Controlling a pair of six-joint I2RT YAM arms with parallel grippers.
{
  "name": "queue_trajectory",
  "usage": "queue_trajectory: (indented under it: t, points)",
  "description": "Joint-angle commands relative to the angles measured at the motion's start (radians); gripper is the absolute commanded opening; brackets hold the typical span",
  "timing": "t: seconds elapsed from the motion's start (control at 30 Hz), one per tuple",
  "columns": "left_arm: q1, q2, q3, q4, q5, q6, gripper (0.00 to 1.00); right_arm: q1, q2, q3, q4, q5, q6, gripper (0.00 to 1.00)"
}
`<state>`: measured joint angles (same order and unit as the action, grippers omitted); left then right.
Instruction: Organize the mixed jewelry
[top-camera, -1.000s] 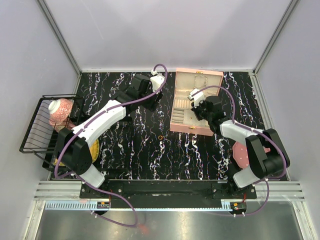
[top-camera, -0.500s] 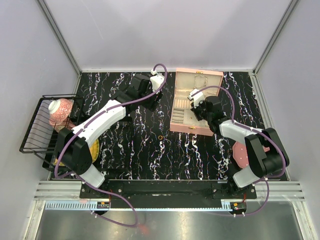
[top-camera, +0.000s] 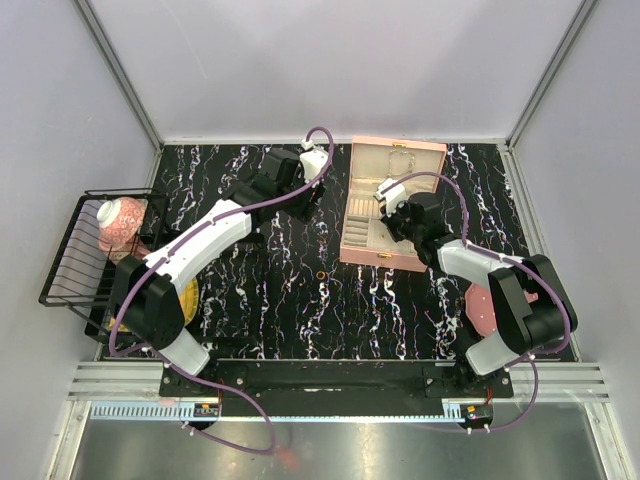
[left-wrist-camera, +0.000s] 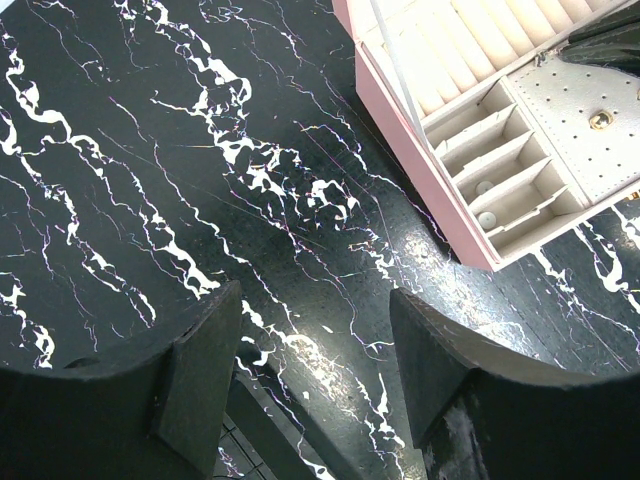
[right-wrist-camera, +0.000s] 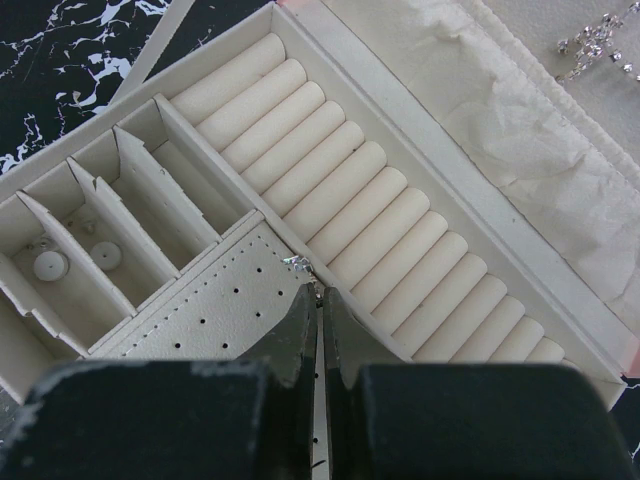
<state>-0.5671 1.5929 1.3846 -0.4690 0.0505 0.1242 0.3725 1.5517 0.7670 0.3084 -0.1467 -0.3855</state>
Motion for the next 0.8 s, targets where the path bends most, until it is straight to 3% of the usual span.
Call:
queue_trajectory:
  t: [0.0,0.77]
  points:
    - [0.007,0.006,-0.004,0.049,0.020,-0.012,0.64,0.017,-0.004,0.028,0.037,0.012,0.002,0.01]
    - [0.007,0.002,-0.004,0.053,0.025,-0.023,0.64,0.017,-0.058,-0.040,0.024,0.021,-0.020,0.01]
